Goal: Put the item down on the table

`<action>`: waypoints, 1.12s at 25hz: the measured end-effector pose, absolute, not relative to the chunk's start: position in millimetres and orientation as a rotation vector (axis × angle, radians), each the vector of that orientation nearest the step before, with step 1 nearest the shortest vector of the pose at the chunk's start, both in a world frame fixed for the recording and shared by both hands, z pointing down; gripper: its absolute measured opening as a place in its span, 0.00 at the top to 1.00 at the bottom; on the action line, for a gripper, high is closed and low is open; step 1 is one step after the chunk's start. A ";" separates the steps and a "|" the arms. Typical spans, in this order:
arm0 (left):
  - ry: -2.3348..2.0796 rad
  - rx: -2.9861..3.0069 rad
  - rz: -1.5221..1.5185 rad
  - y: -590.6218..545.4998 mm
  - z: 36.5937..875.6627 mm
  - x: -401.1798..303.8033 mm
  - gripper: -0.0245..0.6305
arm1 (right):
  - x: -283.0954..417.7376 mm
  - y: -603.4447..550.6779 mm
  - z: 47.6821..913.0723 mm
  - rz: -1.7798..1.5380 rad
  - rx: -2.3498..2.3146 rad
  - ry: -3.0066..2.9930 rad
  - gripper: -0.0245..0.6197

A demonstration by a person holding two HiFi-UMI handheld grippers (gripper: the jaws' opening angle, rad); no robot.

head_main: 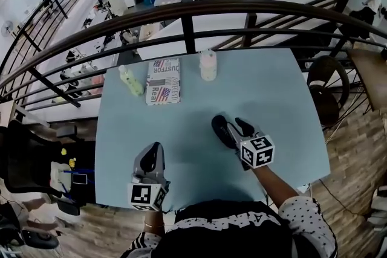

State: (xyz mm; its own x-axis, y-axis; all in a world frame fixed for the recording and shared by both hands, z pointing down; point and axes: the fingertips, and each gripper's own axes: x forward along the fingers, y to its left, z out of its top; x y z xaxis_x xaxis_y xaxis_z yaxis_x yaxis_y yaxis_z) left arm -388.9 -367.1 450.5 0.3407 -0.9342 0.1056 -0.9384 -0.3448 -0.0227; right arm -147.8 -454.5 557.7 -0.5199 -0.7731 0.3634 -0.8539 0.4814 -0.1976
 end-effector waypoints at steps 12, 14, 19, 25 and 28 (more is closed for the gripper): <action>-1.654 2.600 0.177 -374.5 455.8 -359.4 0.96 | -132.0 -427.4 501.6 0.585 1.483 -2.653 0.96; -1.634 2.612 0.182 -374.5 456.0 -354.2 0.96 | -127.6 -423.6 496.0 0.589 1.504 -2.663 0.96; -1.592 2.632 0.194 -373.4 459.2 -343.9 0.96 | -118.4 -417.6 486.5 0.579 1.537 -2.679 0.96; -1.583 2.633 0.209 -370.7 461.9 -341.6 0.96 | -117.1 -413.6 484.7 0.575 1.544 -2.692 0.97; -1.584 2.630 0.212 -369.7 462.5 -341.7 0.96 | -119.8 -411.7 484.2 0.560 1.521 -2.700 0.97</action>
State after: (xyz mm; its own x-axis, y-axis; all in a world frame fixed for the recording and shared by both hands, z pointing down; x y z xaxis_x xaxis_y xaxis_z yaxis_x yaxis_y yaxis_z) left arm -341.7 -369.7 462.5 0.4609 -0.8746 0.1505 -0.8834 -0.4683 -0.0159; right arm -119.8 -411.7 484.2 -0.5332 -0.8297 0.1650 -0.8269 0.4701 -0.3087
